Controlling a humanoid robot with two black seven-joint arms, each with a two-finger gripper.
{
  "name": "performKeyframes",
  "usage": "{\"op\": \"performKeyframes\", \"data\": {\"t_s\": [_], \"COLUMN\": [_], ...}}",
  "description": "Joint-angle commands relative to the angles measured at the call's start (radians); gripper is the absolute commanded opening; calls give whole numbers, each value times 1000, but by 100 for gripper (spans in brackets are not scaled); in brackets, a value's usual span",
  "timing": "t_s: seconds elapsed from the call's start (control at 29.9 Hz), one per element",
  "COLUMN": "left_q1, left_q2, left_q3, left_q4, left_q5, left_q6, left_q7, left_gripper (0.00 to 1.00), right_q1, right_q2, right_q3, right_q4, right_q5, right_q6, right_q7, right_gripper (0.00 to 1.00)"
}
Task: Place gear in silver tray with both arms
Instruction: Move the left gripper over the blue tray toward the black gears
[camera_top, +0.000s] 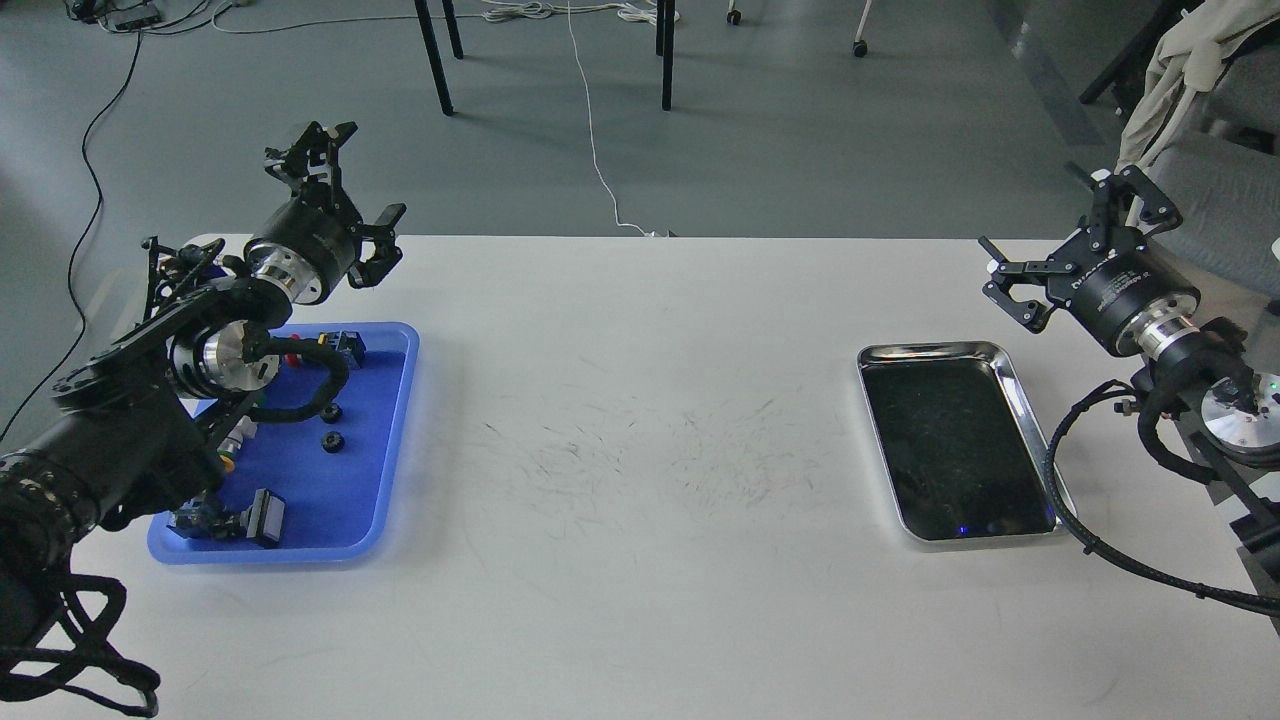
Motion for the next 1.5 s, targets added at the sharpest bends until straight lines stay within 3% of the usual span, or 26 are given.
{"op": "performKeyframes", "data": {"t_s": [0.0, 0.4, 0.57, 0.9, 1.17, 1.47], "left_q1": [0, -2, -8, -5, 17, 123], "left_q2": [0, 8, -1, 9, 176, 483], "left_q3": [0, -15, -11, -2, 51, 58], "left_q4": [0, 6, 90, 72, -179, -655], "left_q5": [0, -11, -1, 2, 147, 437], "left_q6": [0, -1, -9, -27, 2, 14], "left_q7": [0, 2, 2, 3, 3, 6], "left_gripper": [98, 98, 98, 98, 98, 98], "right_q1": [-1, 2, 2, 5, 5, 5], "right_q2": [0, 0, 0, -6, -6, -13], "right_q3": [1, -1, -1, -7, -4, -7], "right_q4": [-2, -2, -3, 3, 5, 3], "right_q5": [-2, -2, -2, -2, -3, -5], "right_q6": [0, 5, 9, 18, 20, 20], "right_q7": [0, -1, 0, -6, -10, -12], "right_gripper": [99, 99, 99, 99, 99, 99]}}
